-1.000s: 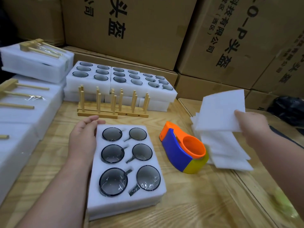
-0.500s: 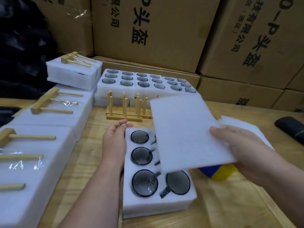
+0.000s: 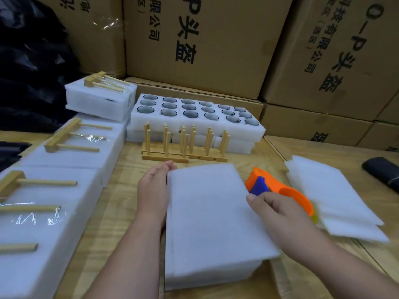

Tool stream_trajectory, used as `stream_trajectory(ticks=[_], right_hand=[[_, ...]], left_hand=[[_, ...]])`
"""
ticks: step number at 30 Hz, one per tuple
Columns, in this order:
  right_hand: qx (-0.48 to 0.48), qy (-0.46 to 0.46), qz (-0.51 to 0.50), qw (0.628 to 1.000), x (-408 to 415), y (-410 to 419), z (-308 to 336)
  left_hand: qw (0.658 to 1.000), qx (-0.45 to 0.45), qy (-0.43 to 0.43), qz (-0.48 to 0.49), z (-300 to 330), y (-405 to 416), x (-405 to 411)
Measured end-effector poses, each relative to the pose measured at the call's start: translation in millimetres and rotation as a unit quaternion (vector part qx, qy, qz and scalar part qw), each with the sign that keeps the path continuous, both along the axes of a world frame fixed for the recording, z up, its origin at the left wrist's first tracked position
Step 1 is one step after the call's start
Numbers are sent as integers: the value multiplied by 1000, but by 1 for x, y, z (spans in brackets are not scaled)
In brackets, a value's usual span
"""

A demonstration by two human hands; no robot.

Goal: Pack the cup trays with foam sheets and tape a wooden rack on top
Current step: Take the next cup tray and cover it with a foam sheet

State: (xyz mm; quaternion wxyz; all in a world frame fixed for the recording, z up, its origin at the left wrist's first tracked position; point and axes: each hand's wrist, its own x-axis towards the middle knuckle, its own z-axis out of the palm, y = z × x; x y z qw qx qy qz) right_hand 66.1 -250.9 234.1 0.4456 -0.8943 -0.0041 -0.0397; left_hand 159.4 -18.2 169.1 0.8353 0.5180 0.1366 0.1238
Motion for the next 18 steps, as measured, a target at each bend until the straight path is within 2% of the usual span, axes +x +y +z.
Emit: stream_trajectory(ticks=[2,4,7,9,12,18], right_hand=[[76,-11,0,997,4,2,-10],[232,24,-1,972,9,8,-21],[441,89,-6,893,17,21,-32],[523,123,-21,843,24,28,-35],[560,127,-54,817,37,30,-39],[582,93,-59,806,52,41,-40]], left_hand=[[1000,-3,-1,4,2,0,-1],[1000,-8,-1,1,3,0,-4],[1000,-21,1,-16,5,0,-7],[999,-22,3,-23,5,1,-8],[999,-19,-1,-27,7,0,-10],[997,-59,-2,-56,10,1,-18]])
